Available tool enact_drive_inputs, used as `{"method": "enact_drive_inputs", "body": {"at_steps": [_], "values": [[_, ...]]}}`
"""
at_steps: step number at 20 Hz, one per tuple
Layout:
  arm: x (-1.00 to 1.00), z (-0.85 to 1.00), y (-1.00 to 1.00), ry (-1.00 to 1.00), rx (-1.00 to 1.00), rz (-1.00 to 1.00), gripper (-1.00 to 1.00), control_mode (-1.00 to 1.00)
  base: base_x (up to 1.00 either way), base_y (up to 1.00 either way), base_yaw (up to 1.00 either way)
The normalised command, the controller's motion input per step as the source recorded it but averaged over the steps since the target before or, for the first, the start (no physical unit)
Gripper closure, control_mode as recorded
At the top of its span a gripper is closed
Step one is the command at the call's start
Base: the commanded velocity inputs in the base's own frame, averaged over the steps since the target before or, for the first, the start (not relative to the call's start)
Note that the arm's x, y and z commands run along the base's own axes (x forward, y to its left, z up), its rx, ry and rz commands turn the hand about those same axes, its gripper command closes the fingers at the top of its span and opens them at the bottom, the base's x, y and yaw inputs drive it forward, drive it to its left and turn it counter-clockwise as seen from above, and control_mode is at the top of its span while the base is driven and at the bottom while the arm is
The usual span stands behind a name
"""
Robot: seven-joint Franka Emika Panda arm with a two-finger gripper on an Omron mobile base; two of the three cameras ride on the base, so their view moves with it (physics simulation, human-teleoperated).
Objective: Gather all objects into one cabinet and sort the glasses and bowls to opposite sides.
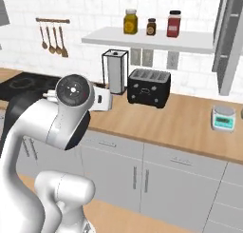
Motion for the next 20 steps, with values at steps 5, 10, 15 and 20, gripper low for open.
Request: {"method": "enact_drive_inputs", "body": {"at_steps": [5,10,15,20], "values": [[0.00,0.00,0.00,0.00,0.00,0.00,1.00,1.00,0.41,1.00,0.27],[0.00,0.00,0.00,0.00,0.00,0.00,1.00,1.00,0.69,1.00,0.26],[0.00,0.00,0.00,0.00,0.00,0.00,1.00,1.00,0.96,1.00,0.27],[0.00,0.00,0.00,0.00,0.00,0.00,1.00,1.00,0.53,1.00,0.23]]}}
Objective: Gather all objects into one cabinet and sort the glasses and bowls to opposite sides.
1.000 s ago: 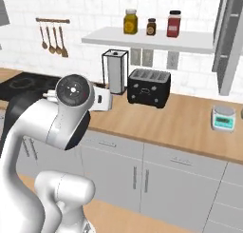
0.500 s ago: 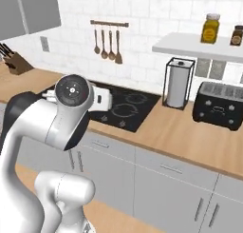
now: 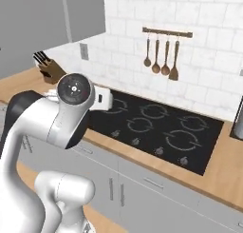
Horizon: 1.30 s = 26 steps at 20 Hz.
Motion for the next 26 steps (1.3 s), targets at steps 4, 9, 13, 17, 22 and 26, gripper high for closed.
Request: {"method": "enact_drive_inputs", "body": {"at_steps": [4,9,13,17,22,26], "values": [[0.00,0.00,0.00,0.00,0.00,0.00,1.00,1.00,-0.48,1.00,0.09],[0.00,0.00,0.00,0.00,0.00,0.00,1.00,1.00,-0.22,1.00,0.01],[0.00,0.00,0.00,0.00,0.00,0.00,1.00,1.00,0.15,1.00,0.04],[0.00,0.00,0.00,0.00,0.00,0.00,1.00,1.00,0.20,1.00,-0.01],[0.00,0.00,0.00,0.00,0.00,0.00,1.00,1.00,0.15,1.00,-0.17],[0.00,0.00,0.00,0.00,0.00,0.00,1.00,1.00,0.59,1.00,-0.26]]}}
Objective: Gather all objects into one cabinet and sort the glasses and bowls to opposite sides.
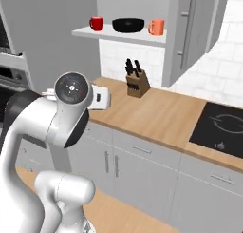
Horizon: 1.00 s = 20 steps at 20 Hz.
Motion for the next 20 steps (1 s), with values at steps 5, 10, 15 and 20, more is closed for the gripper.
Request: {"method": "enact_drive_inputs", "body": {"at_steps": [5,10,15,20], "values": [[0.00,0.00,0.00,0.00,0.00,0.00,1.00,1.00,0.61,0.72,-0.31],[0.00,0.00,0.00,0.00,0.00,0.00,1.00,1.00,0.39,-0.01,-0.33],[0.00,0.00,0.00,0.00,0.00,0.00,1.00,1.00,0.36,-0.11,-0.16],[0.00,0.00,0.00,0.00,0.00,0.00,1.00,1.00,0.72,0.25,-0.03]]}}
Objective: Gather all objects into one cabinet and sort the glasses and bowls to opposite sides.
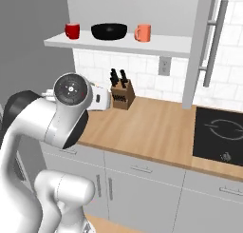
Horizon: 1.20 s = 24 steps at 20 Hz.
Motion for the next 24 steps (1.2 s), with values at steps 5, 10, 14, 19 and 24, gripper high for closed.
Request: {"method": "enact_drive_inputs", "body": {"at_steps": [5,10,14,19,24], "values": [[0.00,0.00,0.00,0.00,0.00,0.00,1.00,1.00,0.41,-0.01,-0.06],[0.00,0.00,0.00,0.00,0.00,0.00,1.00,1.00,0.34,0.00,-0.11],[0.00,0.00,0.00,0.00,0.00,0.00,1.00,1.00,0.59,0.04,-0.08],[0.00,0.00,0.00,0.00,0.00,0.00,1.00,1.00,0.57,0.01,-0.01],[0.00,0.00,0.00,0.00,0.00,0.00,1.00,1.00,0.29,0.00,0.00]]}}
